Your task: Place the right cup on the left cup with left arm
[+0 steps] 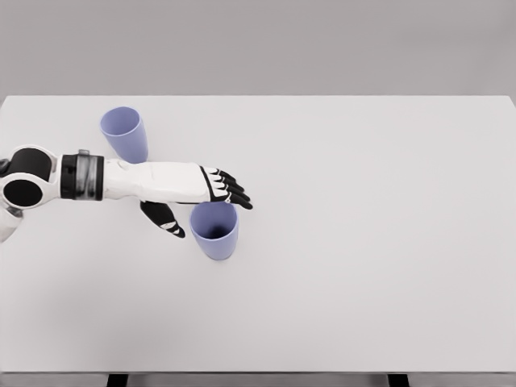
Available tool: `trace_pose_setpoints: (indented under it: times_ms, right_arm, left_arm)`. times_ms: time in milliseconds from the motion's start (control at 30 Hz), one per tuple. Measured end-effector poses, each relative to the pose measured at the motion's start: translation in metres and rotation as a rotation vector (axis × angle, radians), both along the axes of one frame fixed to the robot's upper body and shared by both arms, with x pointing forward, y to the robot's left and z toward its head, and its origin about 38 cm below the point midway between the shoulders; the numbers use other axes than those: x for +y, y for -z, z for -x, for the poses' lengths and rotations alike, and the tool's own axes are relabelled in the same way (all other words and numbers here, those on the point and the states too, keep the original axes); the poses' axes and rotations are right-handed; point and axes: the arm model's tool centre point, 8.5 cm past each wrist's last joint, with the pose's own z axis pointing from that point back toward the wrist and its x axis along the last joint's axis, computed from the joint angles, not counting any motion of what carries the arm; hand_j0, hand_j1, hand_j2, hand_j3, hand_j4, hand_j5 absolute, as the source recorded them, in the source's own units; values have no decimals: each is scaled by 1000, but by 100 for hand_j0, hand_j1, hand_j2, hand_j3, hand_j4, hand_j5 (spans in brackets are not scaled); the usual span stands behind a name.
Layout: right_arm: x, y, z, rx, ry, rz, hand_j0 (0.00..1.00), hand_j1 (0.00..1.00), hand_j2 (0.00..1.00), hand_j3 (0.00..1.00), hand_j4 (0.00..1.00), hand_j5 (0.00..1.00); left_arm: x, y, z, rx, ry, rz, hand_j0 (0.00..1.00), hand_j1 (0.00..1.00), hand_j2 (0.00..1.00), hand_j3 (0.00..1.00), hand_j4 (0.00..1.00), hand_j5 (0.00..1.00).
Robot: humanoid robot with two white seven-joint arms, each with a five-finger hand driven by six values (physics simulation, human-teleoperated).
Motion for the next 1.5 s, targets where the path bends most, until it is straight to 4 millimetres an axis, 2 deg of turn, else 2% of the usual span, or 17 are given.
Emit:
trace_pose_setpoints:
  times_ms: [767,800,933,967,1200,1367,1500]
  right_arm:
    - [0,0,0,0,0,0,100,100,100,100,100,100]
    - [0,0,0,0,0,0,100,100,100,100,100,100]
    - [0,0,-1,-2,0,0,100,100,100,100,100,100]
    - [0,0,-1,-2,0,0,100,100,100,100,100,100]
    - [0,0,-1,-2,0,0,100,100,100,100,100,100]
    - [0,0,-1,-1,0,0,100,100,100,100,100,100]
    - [0,0,-1,-2,0,0,100,100,100,100,100,100]
  left_arm:
    - [-9,22,1,23,1,-18,98,98,98,98,98,98]
    - [-8,24,1,24,-1,-24,93,93,93,93,93,93]
    - [-7,27,1,33,-13,-17,61,61,61,61,61,61]
    - [-7,27,1,38,-15,-13,57,57,57,57,57,57]
    - [-7,27,0,43,-14,-10,54,54,54,54,54,54]
    - [-5,15,-1,57,-16,37,53,53,53,53,53,53]
    - [6,-6,-8,49,-37,69,52,52,52,52,52,52]
